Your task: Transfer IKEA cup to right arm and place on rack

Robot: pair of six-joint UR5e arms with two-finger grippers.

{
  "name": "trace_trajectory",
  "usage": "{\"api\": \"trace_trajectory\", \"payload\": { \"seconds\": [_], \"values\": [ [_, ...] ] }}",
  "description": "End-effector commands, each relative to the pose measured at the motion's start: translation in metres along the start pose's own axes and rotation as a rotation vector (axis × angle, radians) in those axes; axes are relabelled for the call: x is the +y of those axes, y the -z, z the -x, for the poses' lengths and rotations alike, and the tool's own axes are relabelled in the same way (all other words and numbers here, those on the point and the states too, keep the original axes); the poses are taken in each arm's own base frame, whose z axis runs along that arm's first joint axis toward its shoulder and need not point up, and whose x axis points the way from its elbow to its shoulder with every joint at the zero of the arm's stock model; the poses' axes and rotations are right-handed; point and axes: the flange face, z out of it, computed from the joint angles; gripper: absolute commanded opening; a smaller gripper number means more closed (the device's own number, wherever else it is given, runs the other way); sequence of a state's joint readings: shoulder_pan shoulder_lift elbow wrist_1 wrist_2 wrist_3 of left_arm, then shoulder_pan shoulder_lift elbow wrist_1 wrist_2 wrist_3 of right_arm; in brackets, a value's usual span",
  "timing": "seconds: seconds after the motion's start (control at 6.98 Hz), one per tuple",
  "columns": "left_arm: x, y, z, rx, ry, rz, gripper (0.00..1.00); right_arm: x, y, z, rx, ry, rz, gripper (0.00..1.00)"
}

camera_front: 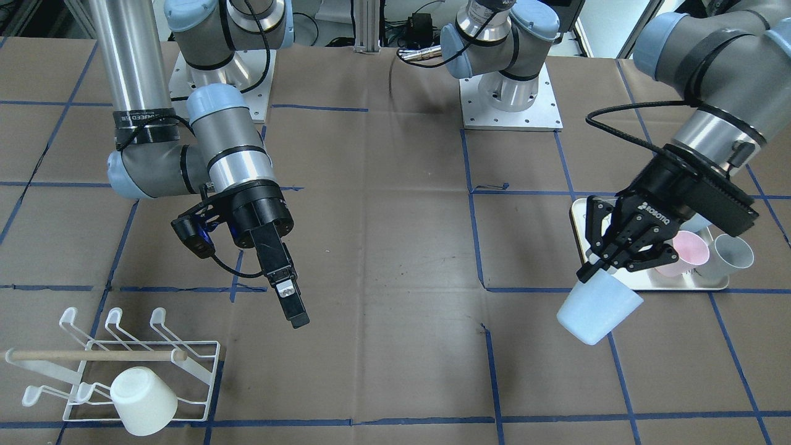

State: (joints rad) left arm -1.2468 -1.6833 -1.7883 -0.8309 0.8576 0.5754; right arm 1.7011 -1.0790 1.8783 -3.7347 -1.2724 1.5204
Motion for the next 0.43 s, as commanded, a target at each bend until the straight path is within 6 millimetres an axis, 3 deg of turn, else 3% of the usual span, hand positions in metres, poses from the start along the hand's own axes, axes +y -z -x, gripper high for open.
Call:
{"api": "trace_trajectory", "payload": {
  "seconds": [0.0, 0.29],
  "values": [
    [0.009, -0.038, -0.038, 0.14, -0.133, -0.158, 0.02, 0.0, -0.001, -0.002, 0.002, 0.019, 0.006, 1.0],
    [0.032, -0.08, -0.06, 0.227, -0.237, -0.263, 0.03, 0.005, -0.001, -0.004, 0.006, 0.022, 0.055, 1.0]
  ]
}}
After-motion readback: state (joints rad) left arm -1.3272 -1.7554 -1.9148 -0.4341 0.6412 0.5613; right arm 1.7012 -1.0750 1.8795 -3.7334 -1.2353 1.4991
